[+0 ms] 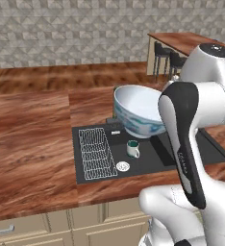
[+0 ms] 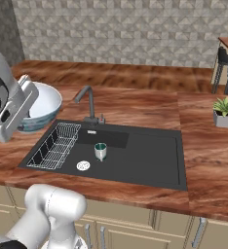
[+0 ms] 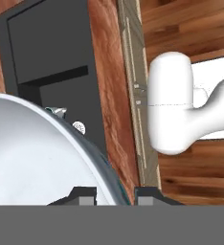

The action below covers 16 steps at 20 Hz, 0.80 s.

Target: Pick the mug and place it in the sink. Pick the bowl and place it in the open cabinet and then close the cabinet.

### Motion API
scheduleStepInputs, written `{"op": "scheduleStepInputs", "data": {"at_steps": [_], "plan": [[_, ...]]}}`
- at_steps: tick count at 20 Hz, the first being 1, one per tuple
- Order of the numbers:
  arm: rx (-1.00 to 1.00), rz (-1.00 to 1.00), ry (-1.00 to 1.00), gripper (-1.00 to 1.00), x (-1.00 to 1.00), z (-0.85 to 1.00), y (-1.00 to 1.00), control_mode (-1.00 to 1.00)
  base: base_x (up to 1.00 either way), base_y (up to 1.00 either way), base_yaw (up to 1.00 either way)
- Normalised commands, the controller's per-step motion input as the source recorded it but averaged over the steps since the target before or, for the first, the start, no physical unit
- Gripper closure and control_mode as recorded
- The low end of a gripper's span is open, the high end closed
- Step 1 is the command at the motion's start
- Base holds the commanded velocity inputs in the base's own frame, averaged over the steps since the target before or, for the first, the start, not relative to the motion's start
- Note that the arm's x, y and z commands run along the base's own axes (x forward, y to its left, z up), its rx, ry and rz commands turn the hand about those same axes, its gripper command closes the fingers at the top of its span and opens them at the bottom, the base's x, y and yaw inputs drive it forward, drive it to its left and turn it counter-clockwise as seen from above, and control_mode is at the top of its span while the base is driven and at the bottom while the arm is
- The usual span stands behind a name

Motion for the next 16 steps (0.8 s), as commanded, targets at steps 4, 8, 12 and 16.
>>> {"op": "scheduleStepInputs", "data": {"at_steps": [4, 8, 12, 16], "plan": [[0.00, -0.04, 0.12, 1.00, -0.10, 0.24, -0.36, -1.00, 0.00, 0.00, 0.00], [-0.03, -0.02, 0.06, 1.00, -0.08, 0.16, -0.30, -1.00, 0.00, 0.00, 0.00], [-0.11, 0.00, 0.03, 1.00, -0.01, 0.01, -0.11, -1.00, 0.00, 0.00, 0.00], [-0.08, 0.00, 0.11, 1.00, -0.01, 0.00, -0.15, -1.00, 0.00, 0.00, 0.00]]}}
